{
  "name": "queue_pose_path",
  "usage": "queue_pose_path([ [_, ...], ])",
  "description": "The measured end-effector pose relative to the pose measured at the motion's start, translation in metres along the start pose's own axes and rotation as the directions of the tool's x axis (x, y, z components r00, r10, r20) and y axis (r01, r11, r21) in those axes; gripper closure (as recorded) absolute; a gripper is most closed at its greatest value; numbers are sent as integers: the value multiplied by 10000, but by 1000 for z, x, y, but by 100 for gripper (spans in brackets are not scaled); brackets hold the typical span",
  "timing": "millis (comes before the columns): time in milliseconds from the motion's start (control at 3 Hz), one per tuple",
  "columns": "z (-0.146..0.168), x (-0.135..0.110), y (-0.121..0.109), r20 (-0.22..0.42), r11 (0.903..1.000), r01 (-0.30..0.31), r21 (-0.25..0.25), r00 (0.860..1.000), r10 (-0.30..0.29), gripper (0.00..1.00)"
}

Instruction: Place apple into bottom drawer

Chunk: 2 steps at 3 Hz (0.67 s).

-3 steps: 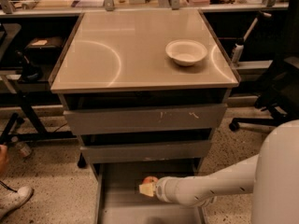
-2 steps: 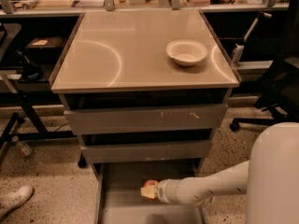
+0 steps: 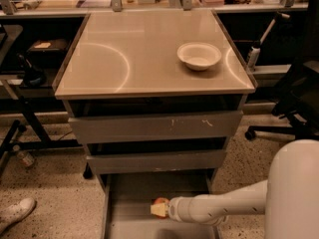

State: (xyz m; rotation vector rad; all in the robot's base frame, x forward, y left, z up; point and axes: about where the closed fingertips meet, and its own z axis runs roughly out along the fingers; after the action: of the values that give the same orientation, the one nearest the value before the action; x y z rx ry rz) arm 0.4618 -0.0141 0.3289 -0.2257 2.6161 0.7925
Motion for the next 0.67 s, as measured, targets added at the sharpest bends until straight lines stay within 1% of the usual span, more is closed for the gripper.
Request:
queue_pose_path([
  [333, 34, 20, -26, 127, 9935, -939, -645, 9954, 949, 100],
  [667, 76, 54, -46, -137, 9734, -1963, -1182, 9805, 1961, 100],
])
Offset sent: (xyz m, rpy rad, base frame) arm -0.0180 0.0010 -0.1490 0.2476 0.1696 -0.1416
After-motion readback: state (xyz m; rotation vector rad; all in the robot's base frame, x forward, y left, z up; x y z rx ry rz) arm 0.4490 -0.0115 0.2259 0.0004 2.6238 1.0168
